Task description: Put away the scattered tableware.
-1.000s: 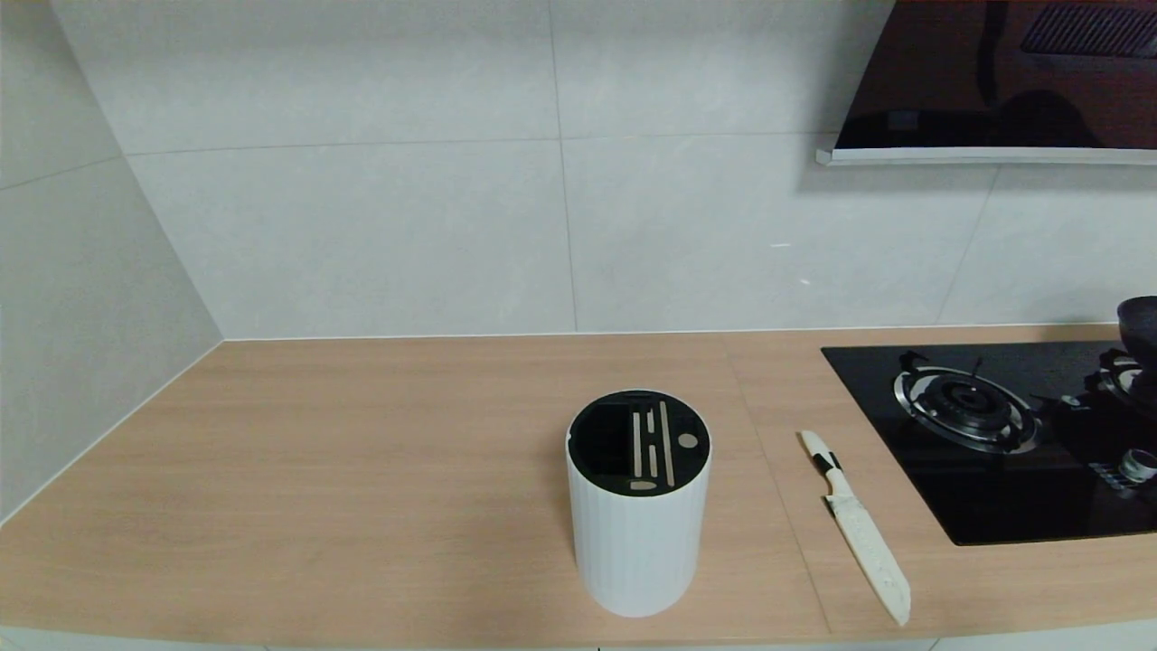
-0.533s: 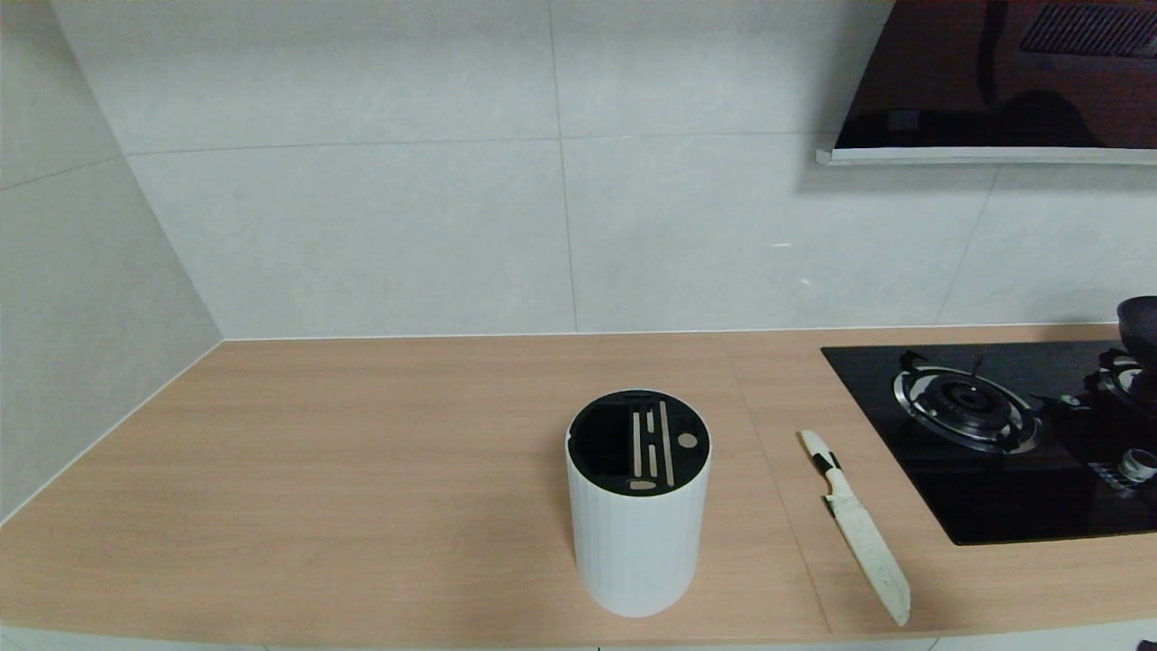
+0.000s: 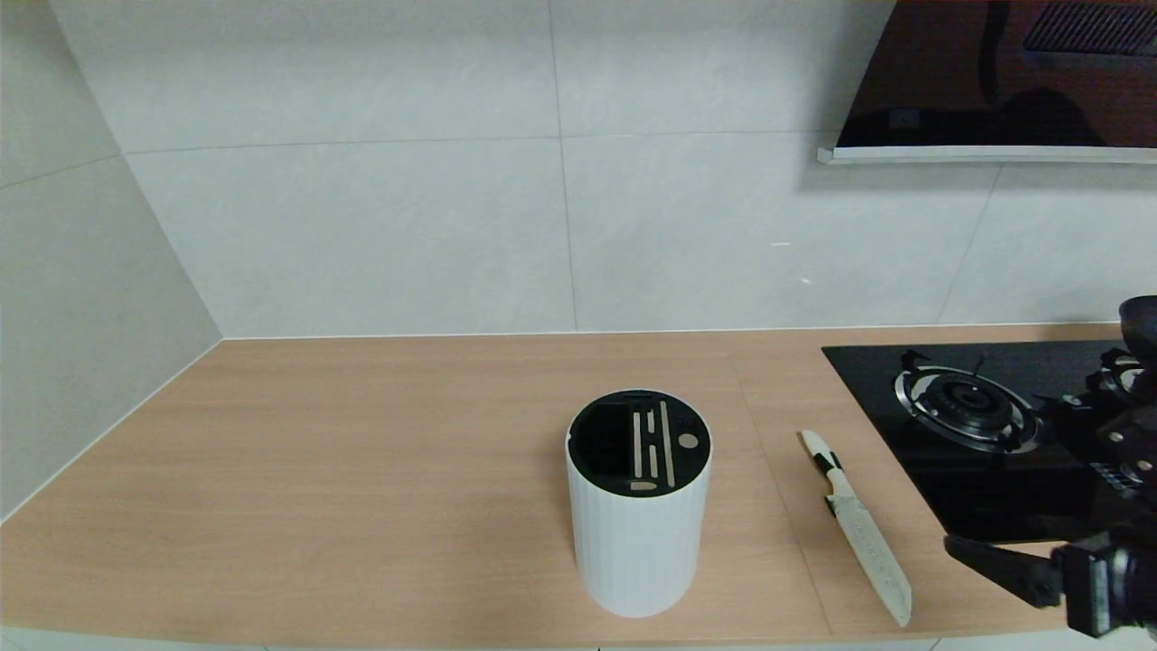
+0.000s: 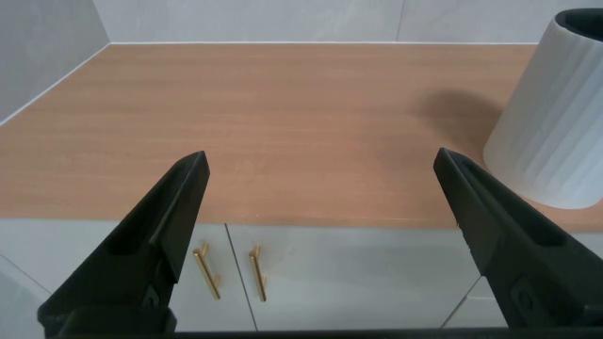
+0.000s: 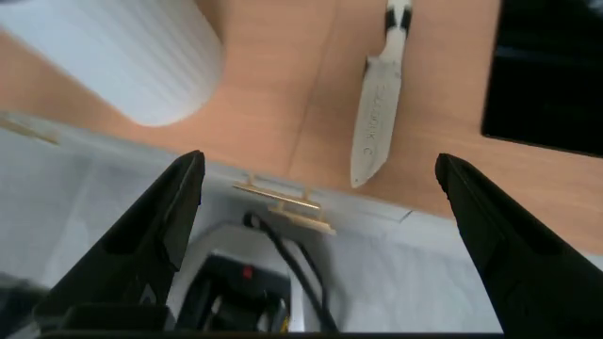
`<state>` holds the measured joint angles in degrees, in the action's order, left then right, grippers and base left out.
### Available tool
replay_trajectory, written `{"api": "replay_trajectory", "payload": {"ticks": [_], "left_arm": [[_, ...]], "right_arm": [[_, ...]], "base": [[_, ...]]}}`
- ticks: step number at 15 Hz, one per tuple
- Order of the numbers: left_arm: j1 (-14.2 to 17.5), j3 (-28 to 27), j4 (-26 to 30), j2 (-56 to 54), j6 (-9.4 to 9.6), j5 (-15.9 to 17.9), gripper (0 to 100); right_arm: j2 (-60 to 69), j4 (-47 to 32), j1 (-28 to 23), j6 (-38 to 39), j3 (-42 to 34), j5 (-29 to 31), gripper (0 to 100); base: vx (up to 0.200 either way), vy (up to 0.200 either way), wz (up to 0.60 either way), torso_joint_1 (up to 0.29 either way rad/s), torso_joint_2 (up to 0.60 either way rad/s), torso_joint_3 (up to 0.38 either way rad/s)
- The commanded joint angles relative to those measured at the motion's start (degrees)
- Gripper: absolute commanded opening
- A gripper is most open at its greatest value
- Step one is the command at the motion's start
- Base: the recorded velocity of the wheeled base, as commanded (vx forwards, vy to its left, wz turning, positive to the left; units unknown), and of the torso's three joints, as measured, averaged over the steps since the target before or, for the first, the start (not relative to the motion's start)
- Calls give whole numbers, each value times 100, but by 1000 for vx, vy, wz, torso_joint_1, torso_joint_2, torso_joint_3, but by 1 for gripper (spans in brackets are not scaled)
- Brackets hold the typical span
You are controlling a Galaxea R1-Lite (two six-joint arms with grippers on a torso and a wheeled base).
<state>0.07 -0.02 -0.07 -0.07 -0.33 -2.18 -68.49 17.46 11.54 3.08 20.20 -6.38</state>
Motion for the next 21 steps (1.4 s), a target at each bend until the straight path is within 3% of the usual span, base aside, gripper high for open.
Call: {"api": "replay_trajectory", "payload": {"ticks": [1, 6, 13, 21], "left_arm": [[1, 2, -1, 7, -2, -2, 100], [1, 2, -1, 7, -2, -2, 100], [1, 2, -1, 7, -2, -2, 100], [1, 2, -1, 7, -2, -2, 100]], "right_arm": [[-1993, 1155, 129, -18, 186, 427, 100], [-3936, 2438, 129, -10, 590, 849, 100], [-5535, 4090, 129, -97, 669, 1103, 100], [-6036, 4424, 129, -106, 977, 1358, 100]], "base": [[0, 0, 0, 0, 0, 0], [0, 0, 0, 0, 0, 0], [0, 0, 0, 0, 0, 0], [0, 0, 0, 0, 0, 0]]}}
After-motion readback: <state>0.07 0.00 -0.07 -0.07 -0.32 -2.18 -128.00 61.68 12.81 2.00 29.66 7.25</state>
